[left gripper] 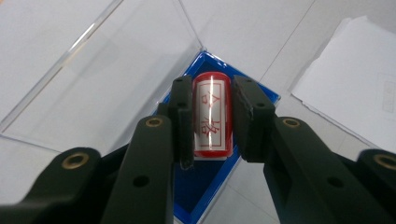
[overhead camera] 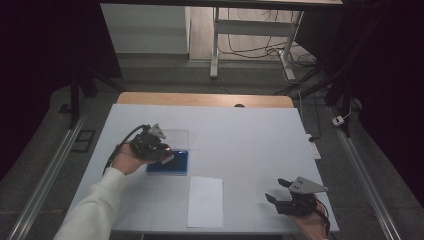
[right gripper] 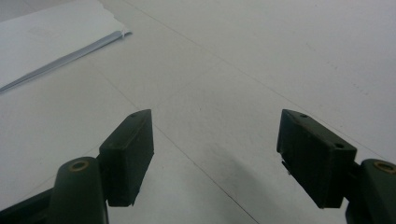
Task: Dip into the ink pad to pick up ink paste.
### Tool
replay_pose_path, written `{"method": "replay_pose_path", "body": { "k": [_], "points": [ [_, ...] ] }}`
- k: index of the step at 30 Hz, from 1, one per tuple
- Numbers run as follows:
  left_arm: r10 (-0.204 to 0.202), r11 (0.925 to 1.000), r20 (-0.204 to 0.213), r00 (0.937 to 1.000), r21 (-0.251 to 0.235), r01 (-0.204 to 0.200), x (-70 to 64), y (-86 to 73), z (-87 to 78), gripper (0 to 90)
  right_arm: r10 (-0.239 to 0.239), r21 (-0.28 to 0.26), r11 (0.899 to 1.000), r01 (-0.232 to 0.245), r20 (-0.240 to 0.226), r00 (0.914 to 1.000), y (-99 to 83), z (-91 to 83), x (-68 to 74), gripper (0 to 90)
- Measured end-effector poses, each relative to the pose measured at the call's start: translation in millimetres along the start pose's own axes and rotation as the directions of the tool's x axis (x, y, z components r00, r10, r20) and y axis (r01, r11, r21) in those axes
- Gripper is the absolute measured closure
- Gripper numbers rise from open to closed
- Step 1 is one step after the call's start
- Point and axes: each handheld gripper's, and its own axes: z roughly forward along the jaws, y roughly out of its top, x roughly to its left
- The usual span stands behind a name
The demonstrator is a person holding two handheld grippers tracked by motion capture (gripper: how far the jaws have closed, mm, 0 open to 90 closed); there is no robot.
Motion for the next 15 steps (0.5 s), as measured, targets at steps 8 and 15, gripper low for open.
{"method": "replay_pose_path", "body": {
  "k": [8,15],
  "points": [
    [-0.021,0.9993,-0.008,0.9998,0.032,0.021,5.8,-5.6,9.1,70.3,-0.003,0.003,1.000,0.003,0.006,1.0000,0.3,0.6,1.2,26.9],
    [-0.025,0.9984,-0.005,0.9997,0.051,0.025,5.8,-5.8,16.0,70.3,0.005,-0.002,1.000,-0.005,-0.003,1.0000,-0.5,0.7,0.2,26.9]
  ]
}}
